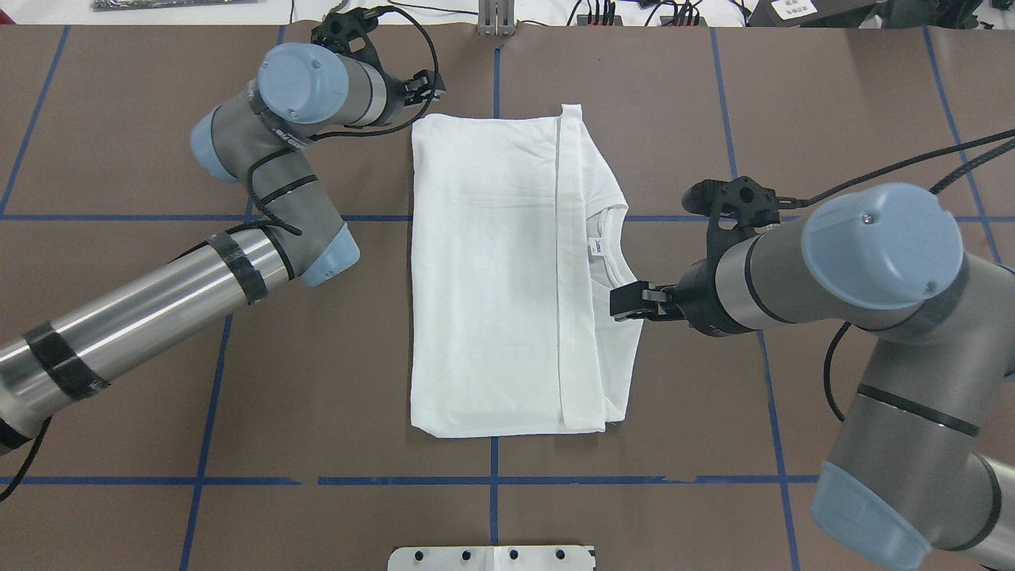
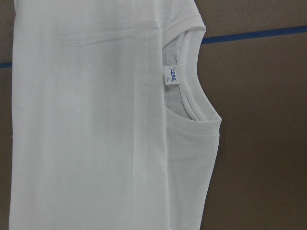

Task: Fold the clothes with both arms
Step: 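Release the shirt and withdraw both grippers from it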

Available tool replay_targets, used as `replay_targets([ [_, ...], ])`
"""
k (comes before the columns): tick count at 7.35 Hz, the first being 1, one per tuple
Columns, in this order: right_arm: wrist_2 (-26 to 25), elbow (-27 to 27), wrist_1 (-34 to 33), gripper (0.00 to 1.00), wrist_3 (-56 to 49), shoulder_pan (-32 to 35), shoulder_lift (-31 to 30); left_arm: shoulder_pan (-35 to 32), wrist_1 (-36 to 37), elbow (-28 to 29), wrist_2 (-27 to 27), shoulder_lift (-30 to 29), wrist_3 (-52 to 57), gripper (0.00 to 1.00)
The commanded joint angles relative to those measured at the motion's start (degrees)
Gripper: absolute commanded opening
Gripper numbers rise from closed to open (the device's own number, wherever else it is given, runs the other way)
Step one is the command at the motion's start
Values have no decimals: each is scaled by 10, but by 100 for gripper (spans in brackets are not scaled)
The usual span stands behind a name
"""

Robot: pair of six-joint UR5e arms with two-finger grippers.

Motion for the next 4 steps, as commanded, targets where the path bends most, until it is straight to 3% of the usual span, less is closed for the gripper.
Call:
replay_targets([
  [1,-44,-54,-2,100,-22,-32,36,-11,50,-139,-69,109,25,100],
  [3,-102,-85,-68,100,-69,-80,92,-10,216,-302,-76,160,62,100],
  [4,-130,-112,-78,100,-91,-103,114,-9,283,-352,-101,160,62,100],
])
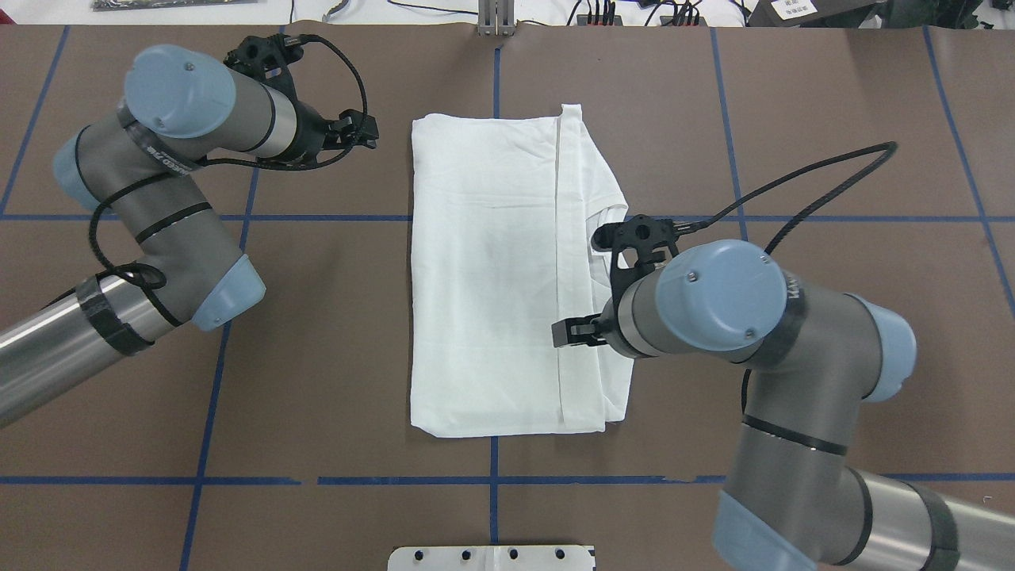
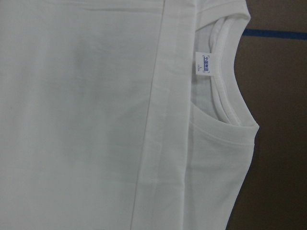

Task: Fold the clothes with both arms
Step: 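Release the shirt and withdraw both grippers from it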

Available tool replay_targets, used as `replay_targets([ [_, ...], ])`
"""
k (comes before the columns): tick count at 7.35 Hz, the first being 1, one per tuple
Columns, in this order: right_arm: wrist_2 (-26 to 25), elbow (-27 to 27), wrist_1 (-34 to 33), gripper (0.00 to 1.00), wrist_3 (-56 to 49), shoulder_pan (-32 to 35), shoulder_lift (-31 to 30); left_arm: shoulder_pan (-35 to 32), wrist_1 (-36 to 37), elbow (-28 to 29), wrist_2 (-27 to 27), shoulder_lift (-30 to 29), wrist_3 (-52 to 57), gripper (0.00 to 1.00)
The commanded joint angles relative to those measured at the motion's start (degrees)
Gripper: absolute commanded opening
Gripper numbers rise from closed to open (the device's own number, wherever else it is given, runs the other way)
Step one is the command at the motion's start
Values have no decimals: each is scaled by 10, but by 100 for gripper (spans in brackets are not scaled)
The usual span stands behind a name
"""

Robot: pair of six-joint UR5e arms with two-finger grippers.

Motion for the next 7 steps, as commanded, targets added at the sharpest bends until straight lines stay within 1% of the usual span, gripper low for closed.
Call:
replay_targets([
  [1,-46,-56,-25,100,-61,-38,47,7,125,-122,-26,23,5,100],
  [2,-59,-78,-25,100,-70,-59,49,8,130,-136,-37,26,4,100],
  [3,-79,-88,-25,100,-73,-76,50,10,130,-136,-38,27,0,100],
  [5,-81,-91,-27,100,-90,-87,43,13,130,-134,-38,28,-1,100],
  [7,-82,-92,-50,100,-106,-95,44,18,130,-134,-38,28,-2,100],
])
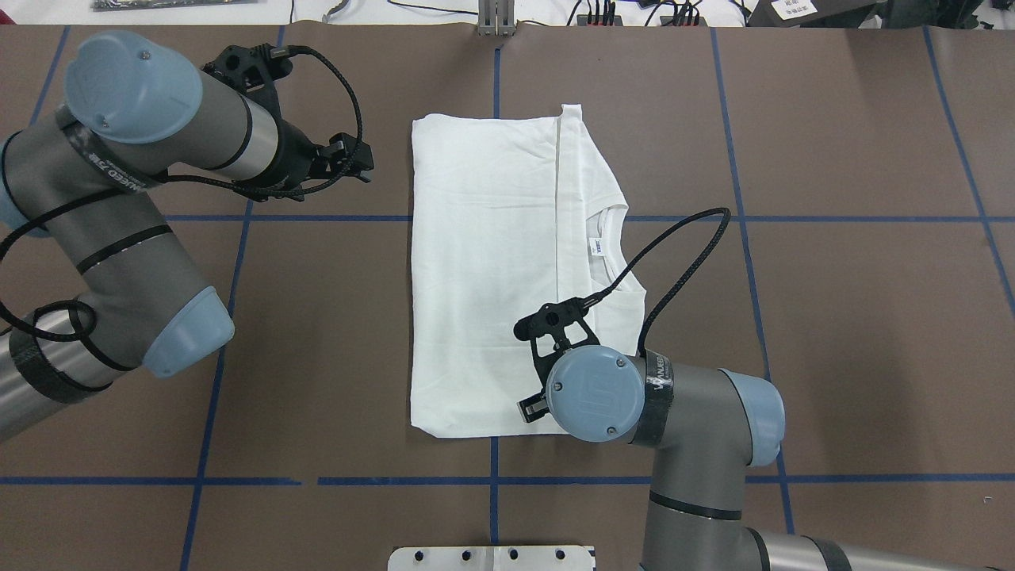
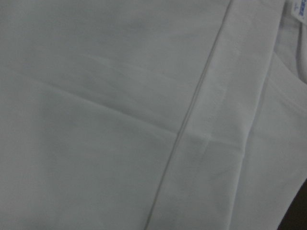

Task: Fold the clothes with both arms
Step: 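Release the shirt and withdraw both grippers from it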

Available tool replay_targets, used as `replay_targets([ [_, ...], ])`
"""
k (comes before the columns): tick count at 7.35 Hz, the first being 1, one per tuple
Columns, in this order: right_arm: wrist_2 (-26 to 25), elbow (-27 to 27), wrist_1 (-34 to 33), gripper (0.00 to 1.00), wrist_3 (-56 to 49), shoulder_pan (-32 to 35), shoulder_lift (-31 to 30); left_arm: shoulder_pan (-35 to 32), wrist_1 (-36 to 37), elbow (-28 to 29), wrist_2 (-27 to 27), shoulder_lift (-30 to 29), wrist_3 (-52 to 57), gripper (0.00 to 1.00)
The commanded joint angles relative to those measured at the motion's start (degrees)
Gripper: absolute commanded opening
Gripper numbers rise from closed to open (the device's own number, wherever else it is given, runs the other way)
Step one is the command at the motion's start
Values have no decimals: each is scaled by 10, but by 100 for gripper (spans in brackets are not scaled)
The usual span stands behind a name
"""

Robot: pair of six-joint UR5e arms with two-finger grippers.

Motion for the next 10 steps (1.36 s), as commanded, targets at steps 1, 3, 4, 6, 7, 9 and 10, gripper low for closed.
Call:
replay_targets([
  [1,0,-2,-20,100,-16,-7,-1,2,0,2,0,0,-1,100],
  [3,-1,-4,-27,100,-21,-8,-1,2,0,2,-2,0,-1,100],
  [4,0,-9,-27,100,-21,-8,-1,2,0,2,-1,0,-1,100],
  [6,2,-14,-27,100,-21,-8,0,2,0,0,-2,-1,-1,100],
  [7,1,-14,-29,100,-25,-8,-2,2,0,0,-2,-1,-1,100],
  [9,2,-11,-35,100,-40,2,-4,5,0,1,-9,-2,-3,100],
  [10,5,-9,-36,100,-45,10,-4,5,0,2,-9,-2,-3,100],
])
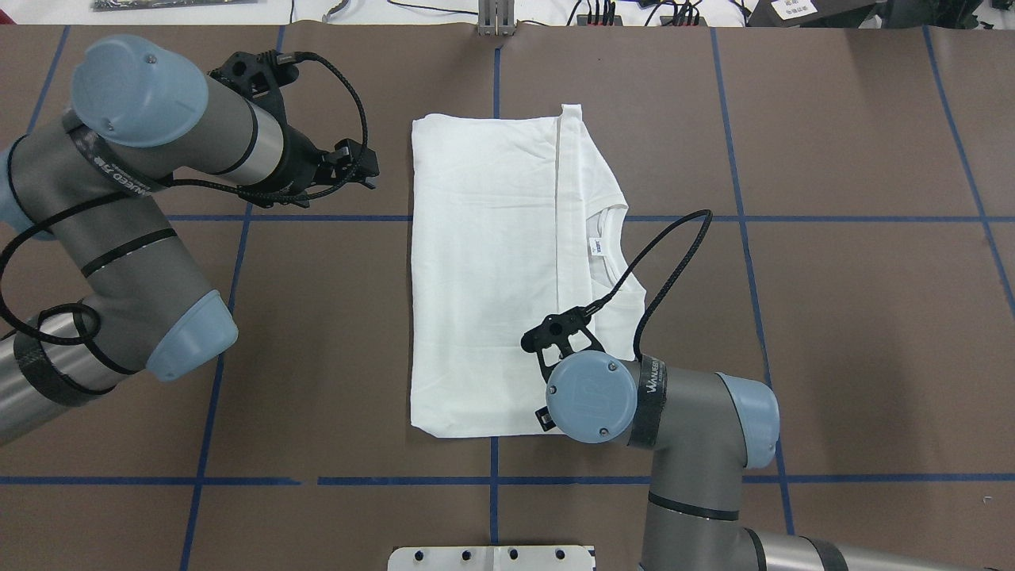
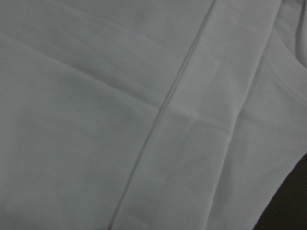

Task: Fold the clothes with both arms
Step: 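Move the right gripper along the shirt's side edge toward the robot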

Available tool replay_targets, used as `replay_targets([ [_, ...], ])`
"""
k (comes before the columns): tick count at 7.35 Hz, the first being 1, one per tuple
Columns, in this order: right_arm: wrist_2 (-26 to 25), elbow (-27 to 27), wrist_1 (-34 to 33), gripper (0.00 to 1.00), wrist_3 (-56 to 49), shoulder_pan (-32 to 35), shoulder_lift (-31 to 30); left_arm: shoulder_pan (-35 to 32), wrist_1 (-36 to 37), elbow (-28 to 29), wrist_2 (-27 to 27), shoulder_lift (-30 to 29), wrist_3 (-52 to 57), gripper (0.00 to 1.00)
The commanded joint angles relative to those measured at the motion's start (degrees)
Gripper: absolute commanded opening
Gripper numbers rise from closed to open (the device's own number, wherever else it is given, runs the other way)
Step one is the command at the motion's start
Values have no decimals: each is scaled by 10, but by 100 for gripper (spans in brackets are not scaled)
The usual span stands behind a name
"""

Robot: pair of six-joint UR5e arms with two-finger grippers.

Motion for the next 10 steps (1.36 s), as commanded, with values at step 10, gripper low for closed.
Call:
replay_targets([
  [10,16,121,-4,100,-44,38,-142,21,0,3,2,-19,-29,100],
])
